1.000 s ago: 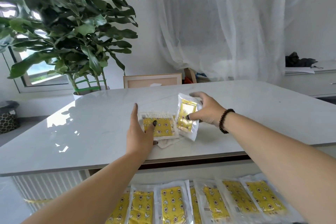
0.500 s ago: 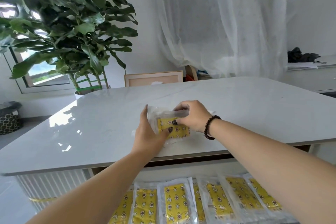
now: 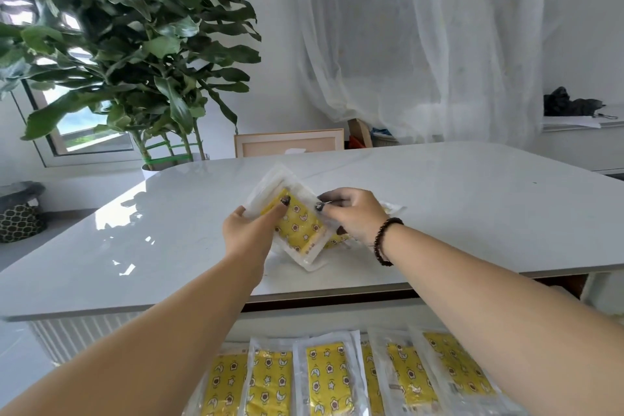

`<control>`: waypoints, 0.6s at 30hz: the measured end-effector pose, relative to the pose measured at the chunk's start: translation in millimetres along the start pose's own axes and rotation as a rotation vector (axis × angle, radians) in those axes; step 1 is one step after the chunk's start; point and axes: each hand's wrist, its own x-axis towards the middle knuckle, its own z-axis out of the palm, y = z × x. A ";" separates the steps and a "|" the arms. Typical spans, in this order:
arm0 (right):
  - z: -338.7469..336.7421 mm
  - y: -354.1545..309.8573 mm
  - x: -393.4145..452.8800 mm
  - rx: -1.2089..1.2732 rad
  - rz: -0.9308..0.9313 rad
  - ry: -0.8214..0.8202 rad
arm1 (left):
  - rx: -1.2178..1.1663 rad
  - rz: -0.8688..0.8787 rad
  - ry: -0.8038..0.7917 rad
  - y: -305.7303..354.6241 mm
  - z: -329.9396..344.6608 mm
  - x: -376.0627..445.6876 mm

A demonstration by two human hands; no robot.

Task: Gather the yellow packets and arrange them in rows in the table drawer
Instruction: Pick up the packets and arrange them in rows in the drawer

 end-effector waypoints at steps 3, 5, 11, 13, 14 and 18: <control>22.5 -2.6 -0.8 -0.048 -0.051 0.023 | 0.054 0.015 0.026 -3.3 6.8 4.7; 32.8 -0.7 -0.4 -0.058 -0.056 0.033 | 0.135 0.009 -0.003 -10.0 6.3 7.4; 19.2 7.4 4.8 -0.197 -0.129 0.285 | 0.320 0.053 0.125 -12.4 -7.4 17.0; 9.0 19.0 4.5 -0.498 -0.153 0.138 | 0.368 0.121 0.168 -10.6 -15.8 20.3; 5.8 24.0 3.3 -0.629 -0.140 0.021 | 0.379 0.157 0.151 -11.5 -20.9 22.0; 5.1 27.8 4.0 -0.783 -0.080 -0.133 | 0.444 0.220 0.068 -12.9 -30.1 21.9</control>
